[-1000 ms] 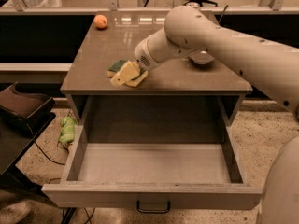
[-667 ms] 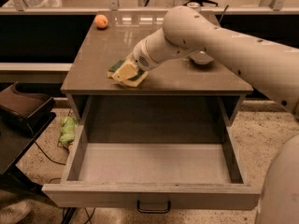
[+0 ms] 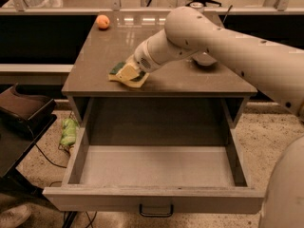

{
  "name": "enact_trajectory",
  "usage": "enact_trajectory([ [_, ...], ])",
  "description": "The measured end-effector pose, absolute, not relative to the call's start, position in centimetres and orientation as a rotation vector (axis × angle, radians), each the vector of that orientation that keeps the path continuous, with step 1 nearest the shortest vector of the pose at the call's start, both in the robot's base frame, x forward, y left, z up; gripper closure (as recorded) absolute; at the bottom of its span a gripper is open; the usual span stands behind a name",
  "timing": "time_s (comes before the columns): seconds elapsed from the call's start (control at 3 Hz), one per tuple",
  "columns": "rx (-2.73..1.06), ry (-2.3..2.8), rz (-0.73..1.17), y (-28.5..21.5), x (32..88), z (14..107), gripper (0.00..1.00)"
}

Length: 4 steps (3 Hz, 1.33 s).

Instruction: Move sponge near orange

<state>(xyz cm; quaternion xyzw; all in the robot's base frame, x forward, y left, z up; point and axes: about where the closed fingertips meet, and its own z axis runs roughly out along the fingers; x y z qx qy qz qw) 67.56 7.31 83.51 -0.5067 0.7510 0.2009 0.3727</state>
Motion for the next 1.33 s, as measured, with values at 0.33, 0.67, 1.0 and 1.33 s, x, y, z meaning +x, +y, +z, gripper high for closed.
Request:
enact_trajectory([
  [0.33,-1.301,1.924,0.516,7.4,67.5,83.5,1.0],
  [0.67,-1.293,1.926,0.468,7.2,67.0,84.7,1.0],
  [1.0,-1.258,1.929,0.374,5.6,66.1,89.2,1.0],
  [1.33,-1.199,1.968,0.372,3.5,67.1,94.5,1.0],
])
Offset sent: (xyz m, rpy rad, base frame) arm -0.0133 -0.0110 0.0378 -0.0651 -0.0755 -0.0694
